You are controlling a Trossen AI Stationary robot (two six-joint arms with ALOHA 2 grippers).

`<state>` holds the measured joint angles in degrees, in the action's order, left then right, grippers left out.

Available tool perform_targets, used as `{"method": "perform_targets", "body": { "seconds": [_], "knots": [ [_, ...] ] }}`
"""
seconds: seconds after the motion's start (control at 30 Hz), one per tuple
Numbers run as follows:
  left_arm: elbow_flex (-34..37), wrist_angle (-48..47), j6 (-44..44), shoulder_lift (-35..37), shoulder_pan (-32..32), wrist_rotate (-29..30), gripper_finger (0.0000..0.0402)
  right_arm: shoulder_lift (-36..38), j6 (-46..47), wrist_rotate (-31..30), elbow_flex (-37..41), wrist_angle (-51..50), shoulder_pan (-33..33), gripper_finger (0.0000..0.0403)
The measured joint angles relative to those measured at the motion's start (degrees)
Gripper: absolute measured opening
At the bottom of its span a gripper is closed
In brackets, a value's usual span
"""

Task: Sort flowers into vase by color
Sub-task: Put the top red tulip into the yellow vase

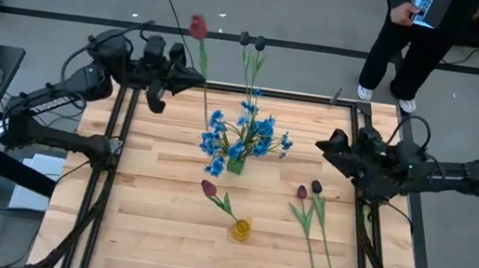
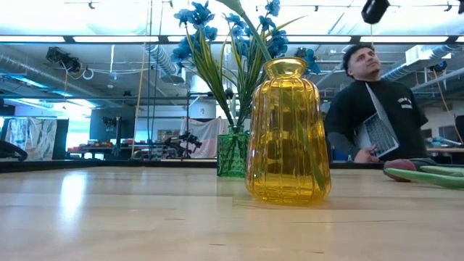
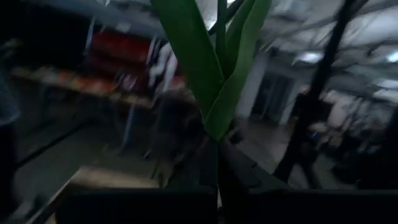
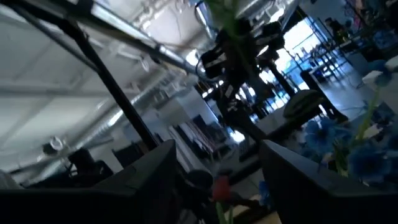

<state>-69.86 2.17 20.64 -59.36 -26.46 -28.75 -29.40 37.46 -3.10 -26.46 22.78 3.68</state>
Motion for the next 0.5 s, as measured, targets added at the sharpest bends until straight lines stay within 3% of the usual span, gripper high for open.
{"method": "perform_targets", "body": {
  "seconds": [0.27, 0.5],
  "knots": [
    [0.01, 7.12, 2.31, -1.58, 4.54, -2.24, 0.0003, 4.42, 2.0, -2.44, 5.42, 2.57, 0.0, 0.024],
    [0.04, 11.69, 2.23, -7.38, 9.86, -3.54, 0.0003, 4.7, 3.55, -3.51, 6.99, 2.47, 0.0, 0.024]
  ]
}}
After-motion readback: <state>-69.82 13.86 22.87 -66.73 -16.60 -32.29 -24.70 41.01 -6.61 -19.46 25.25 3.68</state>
